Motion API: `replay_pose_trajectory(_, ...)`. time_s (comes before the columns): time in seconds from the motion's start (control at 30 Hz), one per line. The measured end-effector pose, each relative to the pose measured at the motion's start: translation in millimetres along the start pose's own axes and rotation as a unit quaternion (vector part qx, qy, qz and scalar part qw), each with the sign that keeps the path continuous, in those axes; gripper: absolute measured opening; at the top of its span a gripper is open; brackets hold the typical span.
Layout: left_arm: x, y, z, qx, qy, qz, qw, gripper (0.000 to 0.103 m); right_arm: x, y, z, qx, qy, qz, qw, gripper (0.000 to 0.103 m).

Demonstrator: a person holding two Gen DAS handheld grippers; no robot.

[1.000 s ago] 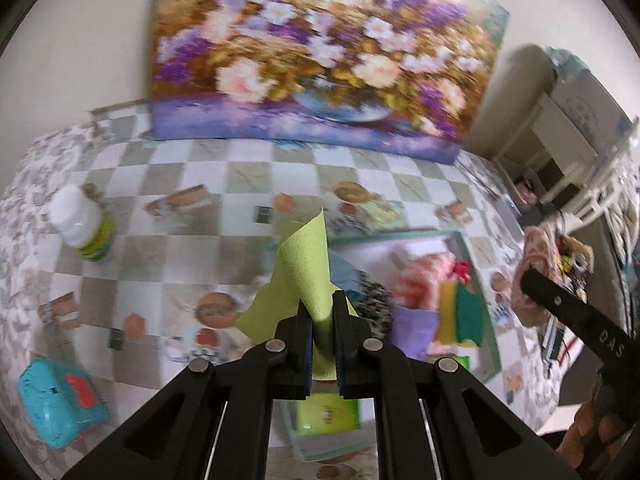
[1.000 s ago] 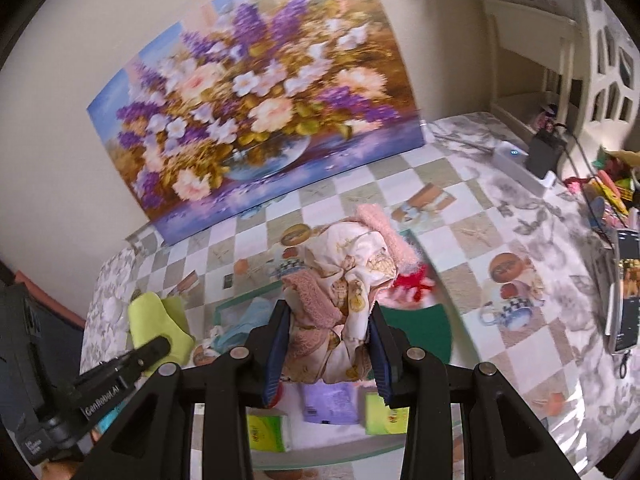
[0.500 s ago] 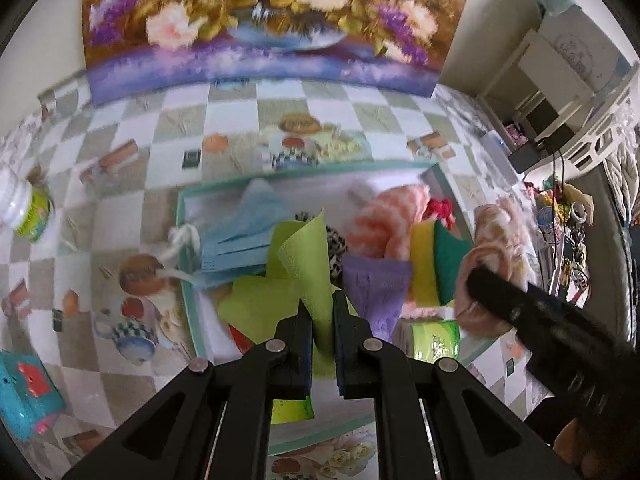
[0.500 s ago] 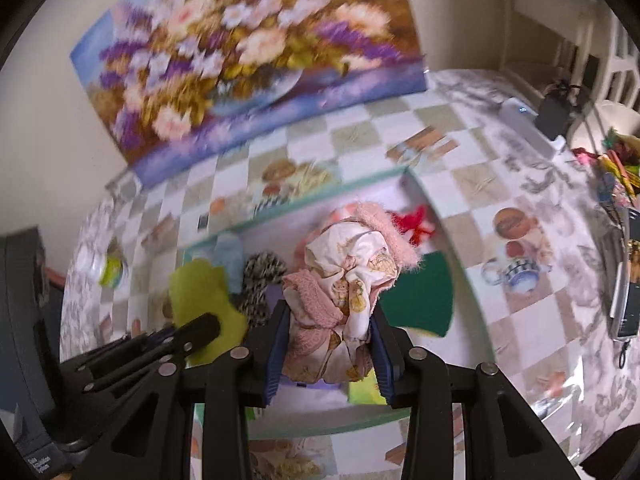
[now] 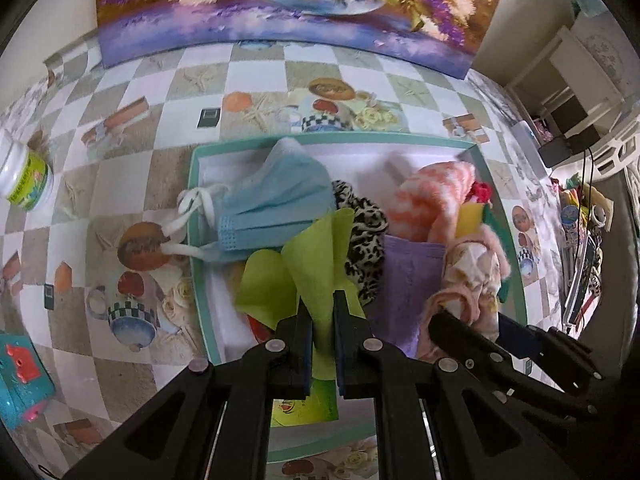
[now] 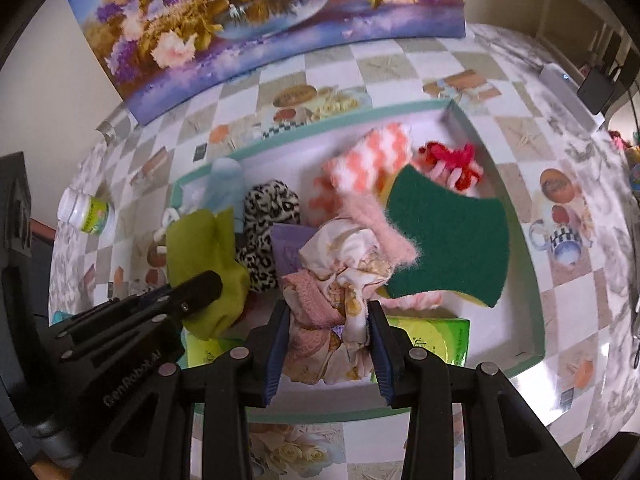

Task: Organize soft objects
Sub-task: 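Lower green cloth into tray and open left gripper while right releases pink cloth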

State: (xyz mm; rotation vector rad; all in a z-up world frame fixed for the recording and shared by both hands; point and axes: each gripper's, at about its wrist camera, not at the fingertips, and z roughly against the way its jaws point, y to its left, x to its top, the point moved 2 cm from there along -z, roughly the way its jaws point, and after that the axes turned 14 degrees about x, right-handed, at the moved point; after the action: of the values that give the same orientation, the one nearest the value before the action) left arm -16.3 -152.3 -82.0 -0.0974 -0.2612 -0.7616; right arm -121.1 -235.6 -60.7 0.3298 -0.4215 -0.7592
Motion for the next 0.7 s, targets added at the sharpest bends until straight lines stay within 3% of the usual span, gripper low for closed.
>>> replay_pose_trajectory(0.4,-0.1,-0.9,-11.4,0.018,0.017,0.002,0.9997,0.012,-4.4,-11.3,-18.7,0.001,0.028,-0.016,0.999,0.041)
replay_pose_trajectory(0.47,1.5,-0.3,-8.0,0.023,0.015,0.003,0.9996,0.022,-3.7,-10.6,-15.2,-0.003,0.023,-0.014,1.000,0.042)
replay_pose_trajectory(0.57,3.7,3.6,-0.5,0.031,0.008,0.007,0.9995,0.037,-1.8,-9.1,-9.4,-0.009,0.018,-0.011,1.000,0.052)
replay_pose_trajectory(0.7,6.4,12.2,10.8,0.029,-0.002,0.020,0.9994,0.043,1.4,-5.6,-0.4,-0.014,0.007,-0.004,1.000,0.058)
